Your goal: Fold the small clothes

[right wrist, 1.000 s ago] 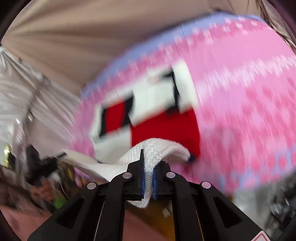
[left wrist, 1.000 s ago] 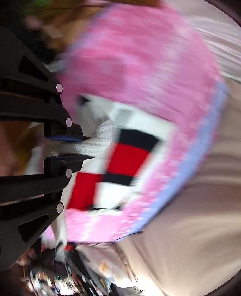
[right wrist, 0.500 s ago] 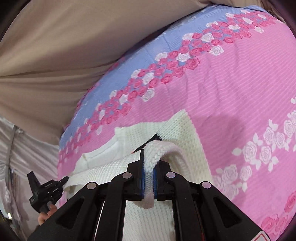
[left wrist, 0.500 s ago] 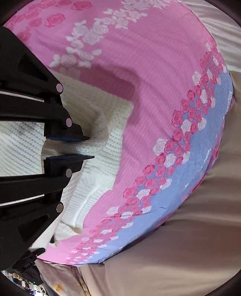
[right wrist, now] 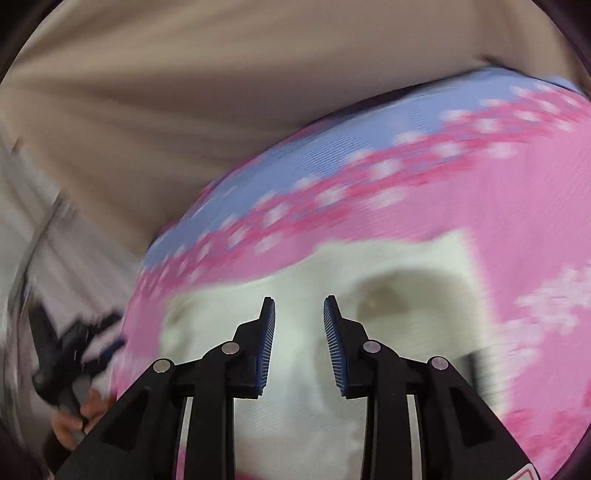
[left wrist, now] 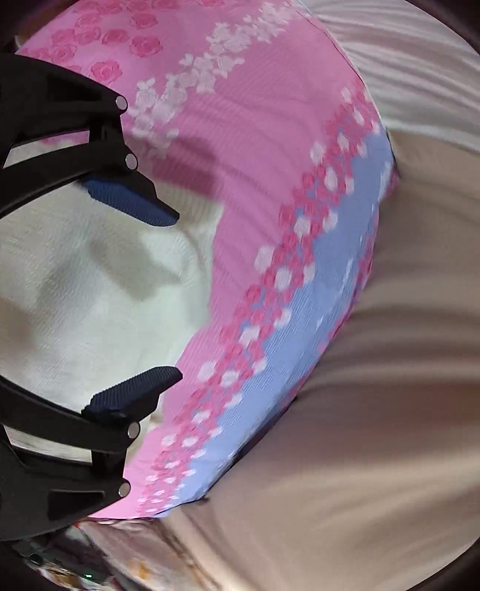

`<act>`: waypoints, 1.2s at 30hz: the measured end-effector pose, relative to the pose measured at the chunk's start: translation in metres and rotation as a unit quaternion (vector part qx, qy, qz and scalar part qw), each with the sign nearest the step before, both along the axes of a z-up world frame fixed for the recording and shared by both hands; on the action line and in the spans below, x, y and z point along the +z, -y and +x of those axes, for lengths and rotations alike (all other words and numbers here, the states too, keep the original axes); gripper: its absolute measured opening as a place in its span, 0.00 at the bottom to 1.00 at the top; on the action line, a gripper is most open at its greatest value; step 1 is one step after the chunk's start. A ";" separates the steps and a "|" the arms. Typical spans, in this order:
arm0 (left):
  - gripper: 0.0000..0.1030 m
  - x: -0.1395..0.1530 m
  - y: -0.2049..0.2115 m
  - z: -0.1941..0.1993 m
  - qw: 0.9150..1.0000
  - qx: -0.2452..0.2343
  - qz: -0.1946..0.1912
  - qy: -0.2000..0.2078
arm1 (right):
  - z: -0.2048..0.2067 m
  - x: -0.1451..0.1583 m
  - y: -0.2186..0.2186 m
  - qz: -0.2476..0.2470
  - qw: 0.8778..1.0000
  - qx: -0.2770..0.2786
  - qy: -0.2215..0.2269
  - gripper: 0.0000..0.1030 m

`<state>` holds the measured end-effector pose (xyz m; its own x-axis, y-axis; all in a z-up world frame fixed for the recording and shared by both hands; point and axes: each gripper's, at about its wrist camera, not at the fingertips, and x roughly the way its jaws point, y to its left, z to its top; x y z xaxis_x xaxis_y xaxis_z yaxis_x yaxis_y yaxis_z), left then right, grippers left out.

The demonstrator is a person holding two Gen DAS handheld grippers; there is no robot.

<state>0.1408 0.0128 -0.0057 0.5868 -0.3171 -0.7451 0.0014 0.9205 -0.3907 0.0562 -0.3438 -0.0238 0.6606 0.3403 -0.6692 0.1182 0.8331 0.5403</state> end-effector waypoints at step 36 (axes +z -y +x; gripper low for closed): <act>0.10 -0.100 0.002 0.116 0.987 0.011 0.116 -0.111 | 0.063 -0.066 0.126 -0.041 0.991 -0.093 -0.082 0.07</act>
